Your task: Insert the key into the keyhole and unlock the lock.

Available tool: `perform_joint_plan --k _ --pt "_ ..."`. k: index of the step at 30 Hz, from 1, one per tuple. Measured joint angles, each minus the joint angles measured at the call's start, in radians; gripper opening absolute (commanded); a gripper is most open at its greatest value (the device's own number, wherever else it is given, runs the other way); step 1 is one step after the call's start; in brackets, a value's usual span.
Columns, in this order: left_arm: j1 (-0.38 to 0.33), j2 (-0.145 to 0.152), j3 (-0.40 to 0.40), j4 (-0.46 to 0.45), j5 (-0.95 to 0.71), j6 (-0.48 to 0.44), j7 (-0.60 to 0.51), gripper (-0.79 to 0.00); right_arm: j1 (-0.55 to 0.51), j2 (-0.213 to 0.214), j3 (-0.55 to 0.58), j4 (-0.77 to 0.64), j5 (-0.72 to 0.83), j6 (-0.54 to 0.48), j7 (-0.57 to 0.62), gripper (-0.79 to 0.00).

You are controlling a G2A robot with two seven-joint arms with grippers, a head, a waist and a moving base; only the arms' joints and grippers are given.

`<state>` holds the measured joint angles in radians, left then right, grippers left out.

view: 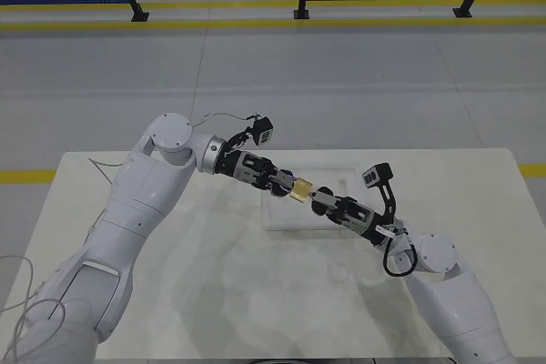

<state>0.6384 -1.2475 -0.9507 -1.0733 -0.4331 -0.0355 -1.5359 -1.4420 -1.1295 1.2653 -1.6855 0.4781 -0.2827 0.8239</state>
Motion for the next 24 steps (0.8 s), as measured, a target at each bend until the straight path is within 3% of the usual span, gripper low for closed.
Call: perform_joint_plan --k 8,24 --pt "0.000 0.000 0.000 0.000 0.000 0.000 0.000 -0.785 -0.001 0.000 -0.005 -0.002 0.030 0.032 0.005 -0.785" --pt "0.000 0.000 0.000 0.000 0.000 0.000 0.000 -0.785 0.019 -0.004 -0.014 0.037 0.178 0.194 0.023 -0.785"
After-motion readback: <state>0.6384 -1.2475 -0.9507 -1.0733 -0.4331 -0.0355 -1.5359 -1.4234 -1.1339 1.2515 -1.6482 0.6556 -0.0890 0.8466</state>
